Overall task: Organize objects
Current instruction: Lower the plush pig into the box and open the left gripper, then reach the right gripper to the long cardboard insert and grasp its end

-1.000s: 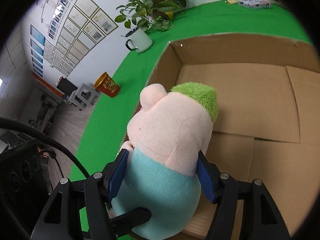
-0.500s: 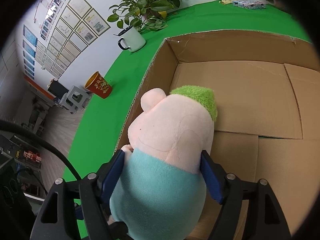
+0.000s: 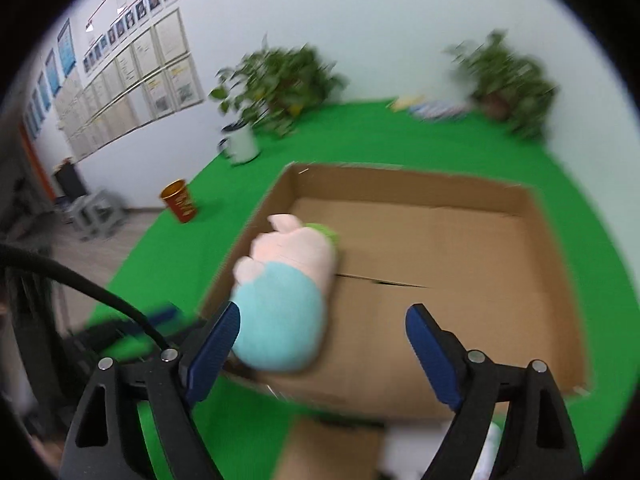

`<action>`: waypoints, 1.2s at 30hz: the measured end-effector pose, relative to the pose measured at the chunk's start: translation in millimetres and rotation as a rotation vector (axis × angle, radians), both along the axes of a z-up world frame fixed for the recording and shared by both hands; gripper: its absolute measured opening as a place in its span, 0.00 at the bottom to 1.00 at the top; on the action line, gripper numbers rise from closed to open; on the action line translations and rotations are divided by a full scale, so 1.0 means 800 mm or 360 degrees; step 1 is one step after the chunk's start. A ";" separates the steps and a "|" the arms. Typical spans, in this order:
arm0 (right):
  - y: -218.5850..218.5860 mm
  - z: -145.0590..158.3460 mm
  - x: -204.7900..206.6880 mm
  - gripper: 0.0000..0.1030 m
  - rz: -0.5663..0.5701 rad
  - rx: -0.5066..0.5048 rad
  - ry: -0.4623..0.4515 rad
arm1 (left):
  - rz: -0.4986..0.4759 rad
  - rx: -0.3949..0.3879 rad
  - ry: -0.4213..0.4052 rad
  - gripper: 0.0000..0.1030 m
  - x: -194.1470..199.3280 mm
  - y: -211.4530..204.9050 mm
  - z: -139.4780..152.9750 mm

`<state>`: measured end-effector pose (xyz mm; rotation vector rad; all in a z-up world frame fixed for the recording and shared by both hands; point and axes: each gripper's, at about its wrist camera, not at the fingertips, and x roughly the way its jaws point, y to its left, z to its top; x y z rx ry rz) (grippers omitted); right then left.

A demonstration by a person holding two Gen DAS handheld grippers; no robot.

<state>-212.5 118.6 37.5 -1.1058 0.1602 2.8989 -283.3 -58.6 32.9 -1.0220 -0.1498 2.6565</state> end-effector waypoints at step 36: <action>-0.011 -0.051 0.237 0.39 -0.0147 0.0047 0.0061 | -0.0041 0.0011 0.0317 0.90 0.333 0.082 0.060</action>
